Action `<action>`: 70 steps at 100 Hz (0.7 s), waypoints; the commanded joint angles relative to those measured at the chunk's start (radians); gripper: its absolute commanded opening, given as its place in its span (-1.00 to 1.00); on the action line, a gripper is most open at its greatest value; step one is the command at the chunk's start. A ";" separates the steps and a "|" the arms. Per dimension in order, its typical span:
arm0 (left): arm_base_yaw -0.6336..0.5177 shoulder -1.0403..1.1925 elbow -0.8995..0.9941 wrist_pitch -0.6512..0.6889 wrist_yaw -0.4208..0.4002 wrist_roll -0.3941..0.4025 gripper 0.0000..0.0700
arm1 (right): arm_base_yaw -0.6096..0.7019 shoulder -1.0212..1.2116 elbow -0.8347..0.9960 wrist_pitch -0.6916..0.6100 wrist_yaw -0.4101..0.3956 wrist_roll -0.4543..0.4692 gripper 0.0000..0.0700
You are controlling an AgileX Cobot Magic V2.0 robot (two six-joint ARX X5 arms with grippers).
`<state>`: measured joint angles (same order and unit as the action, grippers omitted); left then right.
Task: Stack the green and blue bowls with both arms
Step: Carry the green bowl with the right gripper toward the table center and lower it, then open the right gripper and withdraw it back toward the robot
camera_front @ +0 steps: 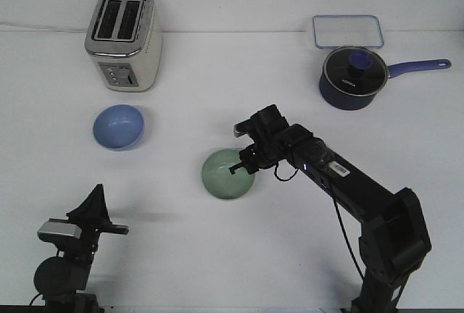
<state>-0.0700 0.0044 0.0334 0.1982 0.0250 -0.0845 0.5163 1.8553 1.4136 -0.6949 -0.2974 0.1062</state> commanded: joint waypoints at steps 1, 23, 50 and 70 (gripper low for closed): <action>0.000 -0.001 -0.019 0.012 0.000 0.013 -0.97 | 0.009 0.022 0.013 0.006 0.013 0.010 -1.00; 0.000 -0.001 -0.019 0.012 0.000 0.013 -0.97 | 0.009 0.031 0.013 0.002 0.035 0.010 -1.00; 0.000 -0.001 -0.019 0.012 0.000 0.013 -0.97 | 0.011 0.031 0.013 0.002 0.035 0.010 -0.78; 0.000 -0.001 -0.019 0.012 0.000 0.013 -0.97 | 0.011 0.031 0.013 0.002 0.035 0.020 0.31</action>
<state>-0.0700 0.0044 0.0334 0.1982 0.0250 -0.0845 0.5171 1.8599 1.4136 -0.6975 -0.2615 0.1104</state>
